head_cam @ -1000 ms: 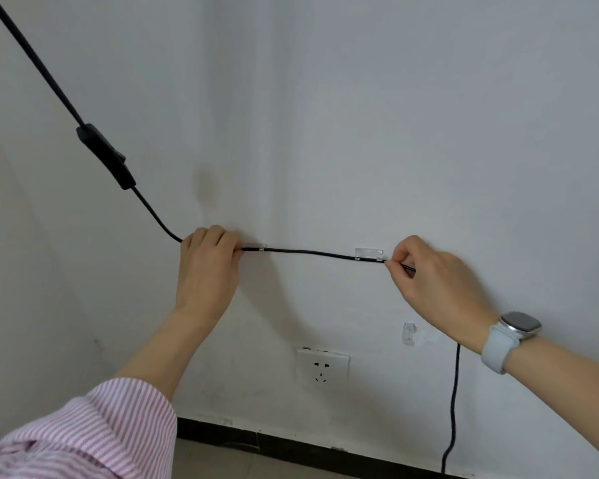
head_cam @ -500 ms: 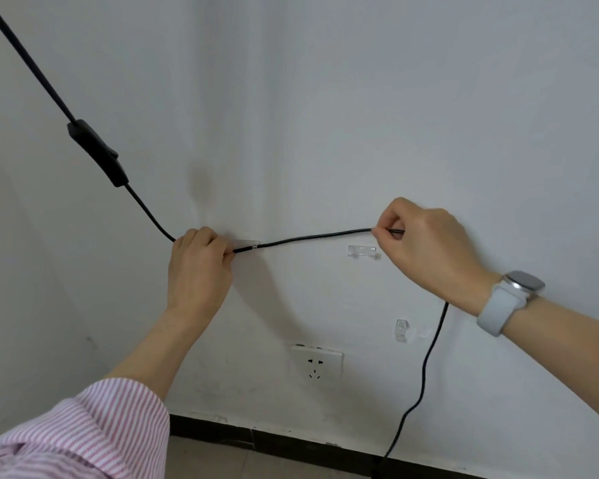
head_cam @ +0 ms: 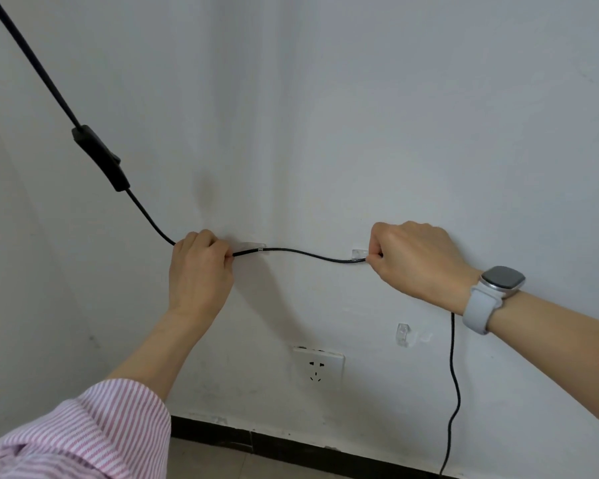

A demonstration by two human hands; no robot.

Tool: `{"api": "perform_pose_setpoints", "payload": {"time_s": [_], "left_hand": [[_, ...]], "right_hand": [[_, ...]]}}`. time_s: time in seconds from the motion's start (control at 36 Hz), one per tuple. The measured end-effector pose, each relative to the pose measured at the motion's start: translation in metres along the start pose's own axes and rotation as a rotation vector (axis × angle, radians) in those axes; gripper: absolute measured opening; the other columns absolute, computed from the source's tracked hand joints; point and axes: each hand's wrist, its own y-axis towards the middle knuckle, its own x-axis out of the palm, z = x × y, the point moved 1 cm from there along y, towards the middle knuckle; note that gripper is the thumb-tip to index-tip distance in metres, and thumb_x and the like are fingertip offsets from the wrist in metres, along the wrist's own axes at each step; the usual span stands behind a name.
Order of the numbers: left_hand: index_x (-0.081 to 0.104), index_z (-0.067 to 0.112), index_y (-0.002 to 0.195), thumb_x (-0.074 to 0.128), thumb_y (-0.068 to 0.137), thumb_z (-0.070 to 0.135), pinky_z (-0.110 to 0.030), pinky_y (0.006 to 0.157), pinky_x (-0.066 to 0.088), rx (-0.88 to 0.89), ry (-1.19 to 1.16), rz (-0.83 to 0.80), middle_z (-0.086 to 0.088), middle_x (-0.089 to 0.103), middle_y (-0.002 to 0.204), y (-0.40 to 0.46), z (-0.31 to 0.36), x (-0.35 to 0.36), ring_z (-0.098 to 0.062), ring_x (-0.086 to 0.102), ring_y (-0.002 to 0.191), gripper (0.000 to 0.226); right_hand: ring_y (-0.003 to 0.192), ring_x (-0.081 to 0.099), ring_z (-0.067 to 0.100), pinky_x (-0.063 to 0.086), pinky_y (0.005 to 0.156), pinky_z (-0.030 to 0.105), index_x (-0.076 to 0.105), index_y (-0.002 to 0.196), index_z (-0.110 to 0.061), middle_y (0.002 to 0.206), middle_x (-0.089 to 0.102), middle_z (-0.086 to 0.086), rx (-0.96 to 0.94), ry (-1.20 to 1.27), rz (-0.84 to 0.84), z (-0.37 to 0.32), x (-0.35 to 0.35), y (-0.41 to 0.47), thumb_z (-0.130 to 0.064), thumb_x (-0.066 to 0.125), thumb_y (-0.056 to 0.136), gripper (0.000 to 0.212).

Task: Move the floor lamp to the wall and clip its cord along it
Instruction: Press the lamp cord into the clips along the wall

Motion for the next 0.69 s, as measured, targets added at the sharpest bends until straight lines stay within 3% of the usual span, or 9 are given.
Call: {"api": "perform_pose_setpoints", "payload": {"time_s": [0.17, 0.31, 0.39, 0.56, 0.69], "left_hand": [[0.067, -0.004, 0.072, 0.062, 0.077, -0.007, -0.046, 0.077, 0.041, -0.008, -0.003, -0.005, -0.022, 0.061, 0.074, -0.002, 0.000, 0.001, -0.038, 0.054, 0.072, 0.008], [0.066, -0.003, 0.074, 0.064, 0.077, -0.005, -0.045, 0.076, 0.043, 0.021, -0.011, 0.021, -0.020, 0.062, 0.074, -0.004, 0.003, 0.001, -0.038, 0.055, 0.071, 0.005], [0.066, -0.004, 0.071, 0.064, 0.077, -0.007, -0.045, 0.075, 0.043, 0.031, -0.019, 0.025, -0.021, 0.062, 0.072, -0.004, 0.003, 0.003, -0.038, 0.055, 0.070, 0.007], [0.066, -0.005, 0.077, 0.062, 0.081, -0.004, -0.045, 0.083, 0.042, -0.016, -0.044, 0.014, -0.022, 0.064, 0.078, -0.001, -0.002, 0.005, -0.039, 0.054, 0.080, 0.006], [0.066, -0.004, 0.084, 0.058, 0.085, -0.002, -0.043, 0.082, 0.041, -0.047, -0.077, 0.037, -0.023, 0.063, 0.085, 0.002, -0.004, 0.003, -0.039, 0.052, 0.087, 0.009]], "right_hand": [[0.071, 0.056, 0.030, 0.040, 0.058, 0.033, 0.055, 0.082, -0.014, 0.077, 0.066, 0.007, 0.075, 0.166, 0.072, 0.003, 0.000, 0.006, -0.019, 0.050, 0.086, 0.008], [0.060, 0.052, 0.028, 0.046, 0.059, 0.036, 0.047, 0.076, -0.020, 0.055, 0.055, -0.005, 0.089, 0.273, 0.159, 0.017, 0.014, -0.012, -0.026, 0.053, 0.089, 0.015], [0.059, 0.054, 0.024, 0.047, 0.059, 0.037, 0.048, 0.081, -0.021, 0.060, 0.057, -0.006, 0.119, 0.395, 0.192, 0.023, 0.030, -0.027, -0.020, 0.051, 0.090, 0.009], [0.043, 0.051, 0.010, 0.043, 0.044, 0.016, 0.049, 0.086, -0.022, 0.069, 0.058, 0.004, 0.327, 0.989, 0.161, 0.020, 0.064, -0.058, -0.011, 0.042, 0.094, 0.015], [0.043, 0.052, 0.010, 0.042, 0.044, 0.012, 0.057, 0.087, -0.016, 0.061, 0.056, 0.003, 0.389, 1.041, 0.076, 0.017, 0.084, -0.073, -0.013, 0.041, 0.095, 0.018]]}}
